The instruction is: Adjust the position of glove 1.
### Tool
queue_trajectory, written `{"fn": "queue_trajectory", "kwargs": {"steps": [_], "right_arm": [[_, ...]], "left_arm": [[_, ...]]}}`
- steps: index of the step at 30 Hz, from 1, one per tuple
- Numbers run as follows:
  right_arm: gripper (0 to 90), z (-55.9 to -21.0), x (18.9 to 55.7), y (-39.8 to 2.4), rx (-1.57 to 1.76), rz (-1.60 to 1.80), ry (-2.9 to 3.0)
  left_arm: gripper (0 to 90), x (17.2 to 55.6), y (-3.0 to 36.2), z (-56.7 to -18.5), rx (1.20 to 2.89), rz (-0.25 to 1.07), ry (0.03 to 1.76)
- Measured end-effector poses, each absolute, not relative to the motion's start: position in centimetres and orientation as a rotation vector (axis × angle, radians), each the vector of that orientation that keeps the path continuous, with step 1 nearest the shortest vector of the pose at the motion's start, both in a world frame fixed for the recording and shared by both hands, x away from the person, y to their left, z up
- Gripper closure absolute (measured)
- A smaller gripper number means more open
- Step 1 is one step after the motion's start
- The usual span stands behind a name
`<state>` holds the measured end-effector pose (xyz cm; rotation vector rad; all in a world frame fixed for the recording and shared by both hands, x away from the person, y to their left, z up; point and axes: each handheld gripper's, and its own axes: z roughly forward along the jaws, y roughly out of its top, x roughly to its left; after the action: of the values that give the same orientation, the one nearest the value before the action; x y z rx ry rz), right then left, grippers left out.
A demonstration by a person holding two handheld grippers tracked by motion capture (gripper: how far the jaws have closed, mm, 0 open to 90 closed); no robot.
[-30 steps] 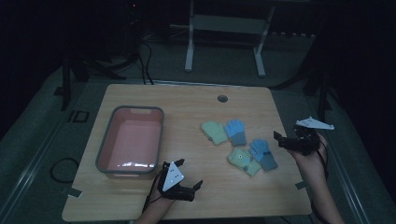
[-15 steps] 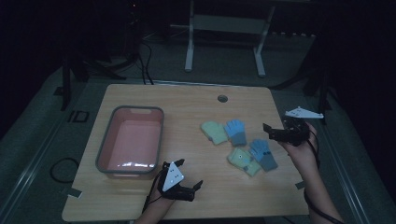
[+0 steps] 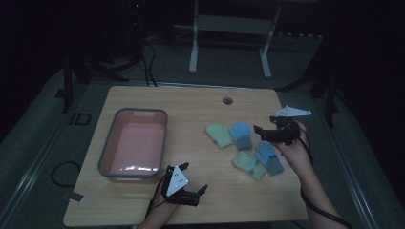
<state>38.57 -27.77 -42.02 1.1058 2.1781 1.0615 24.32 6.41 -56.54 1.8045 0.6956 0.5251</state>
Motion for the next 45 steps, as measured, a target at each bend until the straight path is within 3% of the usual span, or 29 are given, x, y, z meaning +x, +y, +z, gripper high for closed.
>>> {"fn": "queue_trajectory", "kwargs": {"steps": [26, 30, 39, 45], "right_arm": [[22.3, -45.7, 40.9, -21.2, 0.969, 1.017, 2.407], [25.0, -46.3, 41.2, -20.6, 0.966, 1.007, 2.426], [46.3, -48.2, 42.4, -19.0, 0.951, 0.981, 2.475], [51.7, -49.7, 43.4, -18.3, 0.928, 0.908, 2.504]], "left_arm": [[2.1, 24.3, 6.4, -56.5, 1.803, 0.524, 0.691], [2.2, 24.3, 6.4, -56.5, 1.803, 0.522, 0.691], [2.1, 24.3, 6.4, -56.5, 1.805, 0.520, 0.687], [2.1, 24.3, 6.4, -56.5, 1.804, 0.520, 0.685]]}}
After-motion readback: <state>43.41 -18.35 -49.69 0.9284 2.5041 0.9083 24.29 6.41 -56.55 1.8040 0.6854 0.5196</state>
